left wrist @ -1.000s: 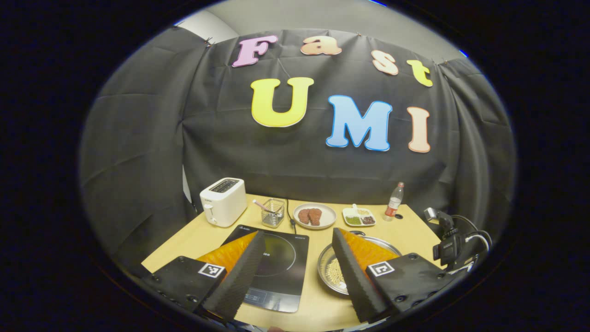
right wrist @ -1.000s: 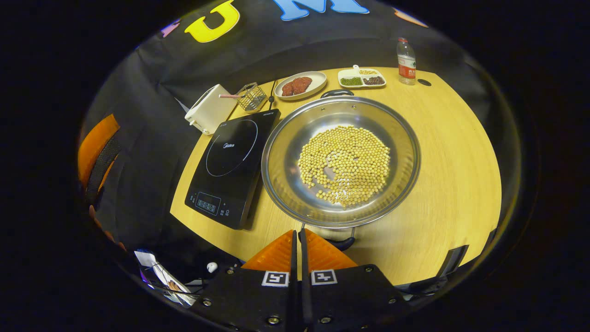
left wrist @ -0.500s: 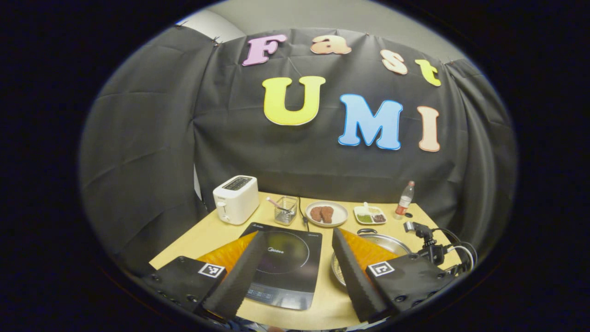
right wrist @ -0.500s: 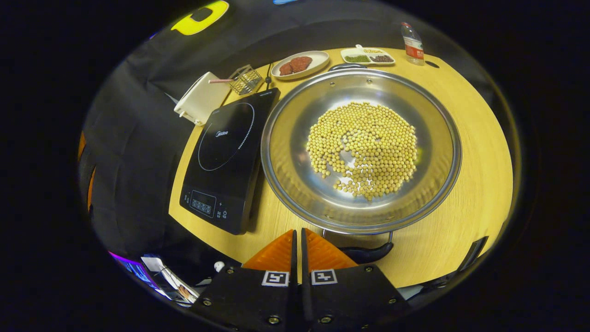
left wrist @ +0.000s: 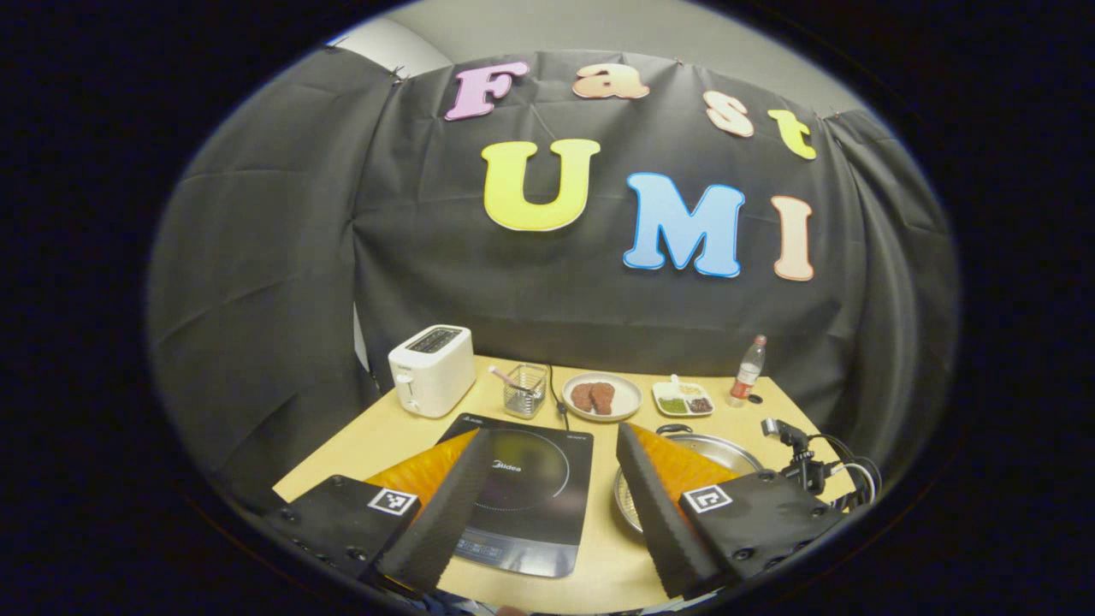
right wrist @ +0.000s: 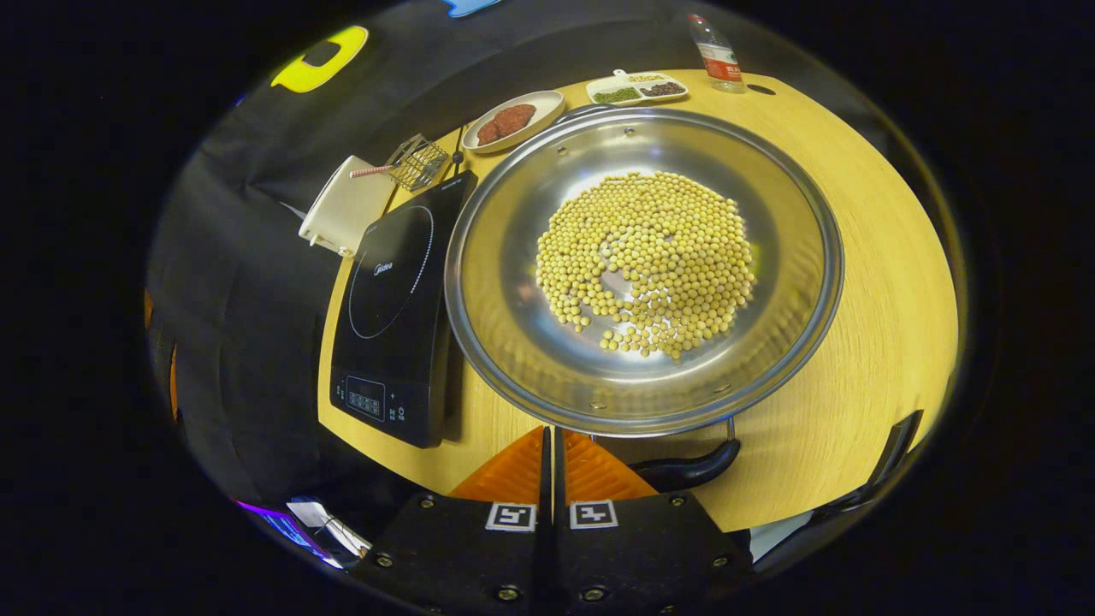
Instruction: First push the handle of the pot to place it horizontally, then grasp the pot with both hands and set it on the induction cooktop.
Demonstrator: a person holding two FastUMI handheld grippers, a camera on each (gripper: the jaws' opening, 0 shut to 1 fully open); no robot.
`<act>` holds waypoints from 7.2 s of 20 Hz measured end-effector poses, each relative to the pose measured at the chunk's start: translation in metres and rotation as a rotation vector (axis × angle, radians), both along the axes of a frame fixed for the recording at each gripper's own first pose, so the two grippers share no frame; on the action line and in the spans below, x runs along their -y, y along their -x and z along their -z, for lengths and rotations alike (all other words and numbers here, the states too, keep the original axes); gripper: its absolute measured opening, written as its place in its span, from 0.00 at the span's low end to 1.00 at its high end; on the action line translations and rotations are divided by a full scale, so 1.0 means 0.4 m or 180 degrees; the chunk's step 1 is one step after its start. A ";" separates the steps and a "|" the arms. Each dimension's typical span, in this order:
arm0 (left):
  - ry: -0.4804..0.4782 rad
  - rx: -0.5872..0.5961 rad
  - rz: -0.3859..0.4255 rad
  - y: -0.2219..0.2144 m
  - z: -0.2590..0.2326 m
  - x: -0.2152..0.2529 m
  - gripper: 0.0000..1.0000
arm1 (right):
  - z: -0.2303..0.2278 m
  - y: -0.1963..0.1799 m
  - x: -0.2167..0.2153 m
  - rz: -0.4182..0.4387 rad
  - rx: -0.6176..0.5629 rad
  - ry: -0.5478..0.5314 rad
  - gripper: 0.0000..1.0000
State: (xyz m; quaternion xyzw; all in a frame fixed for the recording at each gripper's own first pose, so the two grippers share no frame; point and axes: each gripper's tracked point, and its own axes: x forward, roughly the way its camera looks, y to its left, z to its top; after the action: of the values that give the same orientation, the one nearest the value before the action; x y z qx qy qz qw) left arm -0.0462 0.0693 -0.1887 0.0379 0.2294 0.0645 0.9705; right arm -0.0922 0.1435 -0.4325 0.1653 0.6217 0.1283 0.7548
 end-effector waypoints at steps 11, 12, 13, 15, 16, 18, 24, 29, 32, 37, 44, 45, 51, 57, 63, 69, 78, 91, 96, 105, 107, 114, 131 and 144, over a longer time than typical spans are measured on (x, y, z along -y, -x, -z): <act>0.0038 -0.0042 0.0210 -0.042 0.028 0.091 0.97 | 0.005 -0.003 0.131 0.0129 0.0035 0.0173 0.00; 0.0038 -0.0047 0.0230 -0.047 0.027 0.100 0.95 | 0.004 -0.004 0.141 0.0134 0.0030 0.0180 0.00; 0.0038 -0.0046 0.0246 -0.048 0.027 0.110 0.95 | 0.006 -0.004 0.150 0.0137 0.0023 0.0188 0.00; 0.0040 -0.0044 0.0274 -0.056 0.030 0.130 0.95 | 0.006 -0.006 0.170 0.0132 0.0016 0.0217 0.00; 0.0038 -0.0044 0.0286 -0.059 0.030 0.140 0.95 | 0.009 -0.005 0.181 0.0129 0.0012 0.0238 0.00; 0.0033 -0.0039 0.0312 -0.064 0.029 0.158 0.97 | 0.011 -0.006 0.204 0.0119 0.0001 0.0266 0.00; 0.0020 -0.0063 0.0359 -0.074 0.040 0.207 0.96 | 0.018 -0.020 0.288 0.0084 -0.0018 0.0399 0.00; 0.0003 -0.0092 0.0398 -0.081 0.054 0.250 0.99 | 0.030 -0.041 0.368 0.0022 0.0012 0.0597 0.00; -0.0014 -0.0111 0.0400 -0.083 0.055 0.271 0.95 | 0.039 -0.056 0.420 0.0015 0.0010 0.0700 0.00; -0.0071 -0.0140 0.0419 -0.083 0.058 0.295 0.95 | 0.055 -0.082 0.492 0.0086 -0.0029 0.0770 0.03; -0.0084 -0.0168 0.0433 -0.087 0.066 0.330 0.97 | 0.065 -0.141 0.543 0.0066 0.0027 0.0872 0.04; -0.0098 -0.0175 0.0438 -0.086 0.069 0.333 0.97 | 0.066 -0.152 0.552 0.0052 0.0036 0.0893 0.04; -0.0138 -0.0200 0.0411 -0.080 0.072 0.346 0.95 | 0.078 -0.230 0.604 -0.0122 0.0158 0.1094 0.04; -0.0178 -0.0220 0.0353 -0.073 0.081 0.361 0.95 | 0.090 -0.284 0.616 -0.0252 0.0227 0.1138 0.04; -0.0141 -0.0208 0.0300 -0.084 0.093 0.375 0.97 | 0.071 -0.283 0.633 -0.0321 0.0446 0.1234 0.04; -0.0094 -0.0250 0.0556 -0.136 0.132 0.388 0.97 | 0.009 -0.233 0.676 0.0094 0.0594 0.1234 0.36; 0.0184 -0.0307 0.0993 -0.234 0.254 0.373 0.97 | -0.140 -0.215 0.697 0.0982 0.1424 0.1173 0.98; 0.0164 -0.0796 0.1022 -0.346 0.628 0.302 0.98 | -0.058 -0.378 0.651 0.0917 0.1973 0.1476 0.98; 0.0180 -0.1050 0.0903 -0.355 0.753 0.270 0.98 | 0.009 -0.415 0.642 0.0921 0.1924 0.1501 0.98; 0.0125 -0.1185 0.0978 -0.368 0.820 0.287 0.98 | 0.121 -0.417 0.634 0.0977 0.1639 0.1439 0.98; 0.0163 -0.1227 0.0972 -0.361 0.839 0.288 0.95 | 0.131 -0.420 0.630 0.0979 0.1642 0.1390 0.98; 0.0220 -0.1201 0.0894 -0.364 0.845 0.297 0.78 | 0.137 -0.428 0.598 0.0866 0.1695 0.1275 0.72; 0.0211 -0.1172 0.0905 -0.364 0.794 0.306 0.72 | 0.102 -0.406 0.601 0.1010 0.1644 0.1272 0.64; 0.0256 -0.0958 0.0918 -0.356 0.528 0.242 0.72 | -0.120 -0.358 0.504 0.1035 0.1693 0.1244 0.64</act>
State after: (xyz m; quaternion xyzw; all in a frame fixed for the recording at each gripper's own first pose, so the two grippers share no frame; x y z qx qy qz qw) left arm 0.0960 -0.0275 -0.3998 0.0407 0.3664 -0.0907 0.9252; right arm 0.0511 -0.0580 -0.3846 0.0756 0.3821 -0.0761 0.9179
